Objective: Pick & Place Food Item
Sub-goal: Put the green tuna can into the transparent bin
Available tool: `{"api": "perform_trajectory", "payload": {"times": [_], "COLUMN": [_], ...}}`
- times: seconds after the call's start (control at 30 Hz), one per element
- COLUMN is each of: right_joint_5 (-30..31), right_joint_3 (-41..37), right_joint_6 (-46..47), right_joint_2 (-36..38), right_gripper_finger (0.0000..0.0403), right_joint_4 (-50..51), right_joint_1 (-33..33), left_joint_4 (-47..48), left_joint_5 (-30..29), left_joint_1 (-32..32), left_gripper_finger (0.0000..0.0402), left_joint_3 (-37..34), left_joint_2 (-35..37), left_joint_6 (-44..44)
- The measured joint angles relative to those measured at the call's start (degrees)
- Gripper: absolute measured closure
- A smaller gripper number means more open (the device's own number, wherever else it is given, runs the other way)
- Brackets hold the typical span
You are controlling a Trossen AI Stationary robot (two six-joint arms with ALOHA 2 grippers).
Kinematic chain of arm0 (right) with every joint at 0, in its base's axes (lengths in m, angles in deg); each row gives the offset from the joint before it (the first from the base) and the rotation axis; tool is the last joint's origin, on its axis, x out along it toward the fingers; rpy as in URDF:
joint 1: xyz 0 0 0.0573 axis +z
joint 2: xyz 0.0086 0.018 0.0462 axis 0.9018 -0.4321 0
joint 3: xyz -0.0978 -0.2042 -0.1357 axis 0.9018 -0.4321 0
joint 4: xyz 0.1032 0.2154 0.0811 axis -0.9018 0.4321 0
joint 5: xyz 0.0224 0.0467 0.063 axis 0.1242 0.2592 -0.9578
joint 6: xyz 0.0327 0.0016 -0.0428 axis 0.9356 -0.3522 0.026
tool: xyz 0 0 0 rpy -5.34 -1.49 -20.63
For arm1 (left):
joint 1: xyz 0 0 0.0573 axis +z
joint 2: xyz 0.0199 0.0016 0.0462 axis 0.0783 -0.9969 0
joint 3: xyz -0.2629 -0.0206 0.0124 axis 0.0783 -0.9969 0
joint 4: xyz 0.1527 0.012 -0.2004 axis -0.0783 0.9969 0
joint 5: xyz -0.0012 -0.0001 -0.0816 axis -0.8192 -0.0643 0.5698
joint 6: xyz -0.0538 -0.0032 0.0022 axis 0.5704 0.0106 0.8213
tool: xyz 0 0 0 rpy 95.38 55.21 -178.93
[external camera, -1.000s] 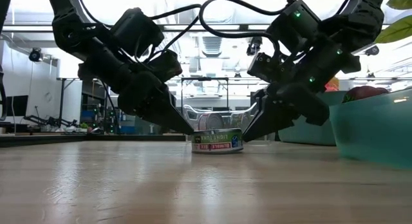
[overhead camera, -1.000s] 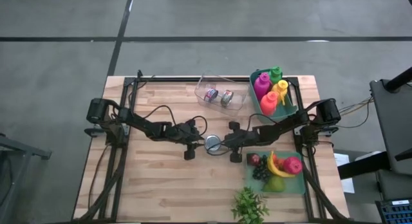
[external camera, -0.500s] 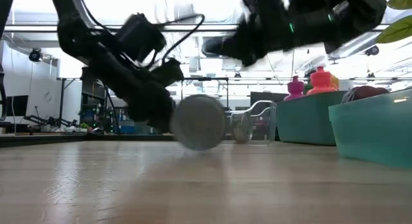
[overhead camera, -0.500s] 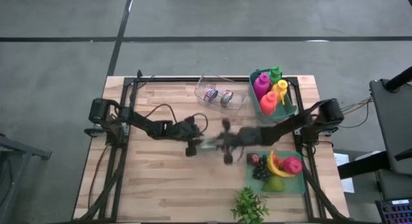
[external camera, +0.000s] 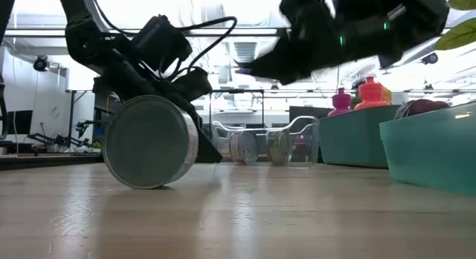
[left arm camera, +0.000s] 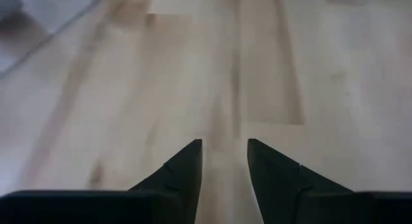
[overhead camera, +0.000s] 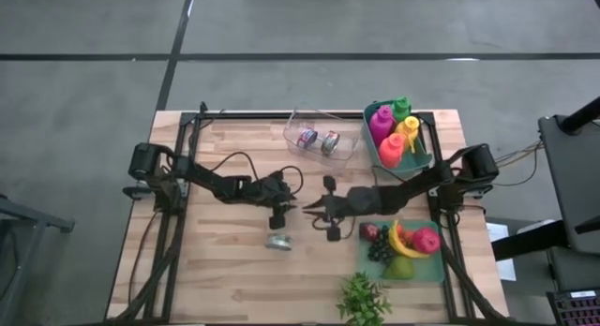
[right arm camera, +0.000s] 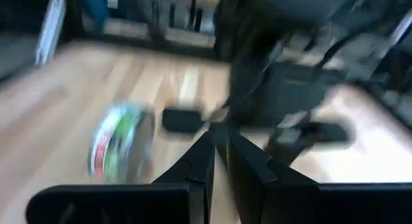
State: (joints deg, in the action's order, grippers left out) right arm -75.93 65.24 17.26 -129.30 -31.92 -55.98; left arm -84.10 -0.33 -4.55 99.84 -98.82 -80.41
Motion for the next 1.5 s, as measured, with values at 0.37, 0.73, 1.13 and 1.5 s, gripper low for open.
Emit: {"api": "perform_trajectory", "payload": {"times": [0.37, 0.73, 1.13, 1.5], "right_joint_5": [0.1, 0.1, 0.2, 19.4], "right_joint_3": [0.0, -0.1, -0.4, -13.5], "right_joint_6": [0.0, 0.0, 0.9, 0.6], "right_joint_2": [0.3, 0.4, 3.3, 19.8], "right_gripper_finger": [0.0365, 0.0365, 0.0365, 0.0365], "right_joint_4": [0.0, 0.0, 0.1, 0.3], "right_joint_1": [-0.1, -0.2, -0.1, 3.0], "left_joint_4": [-0.1, -0.2, 2.6, 19.1], "left_joint_5": [-1.1, -1.4, -11.9, -16.0], "left_joint_1": [0.0, 0.1, 0.1, -5.4], "left_gripper_finger": [0.0272, 0.0272, 0.0272, 0.0272], "left_joint_3": [0.0, 0.0, -0.1, -0.1], "left_joint_2": [0.1, 0.1, 13.1, 40.5], "left_joint_6": [0.1, 0.0, -5.5, 0.2]}}
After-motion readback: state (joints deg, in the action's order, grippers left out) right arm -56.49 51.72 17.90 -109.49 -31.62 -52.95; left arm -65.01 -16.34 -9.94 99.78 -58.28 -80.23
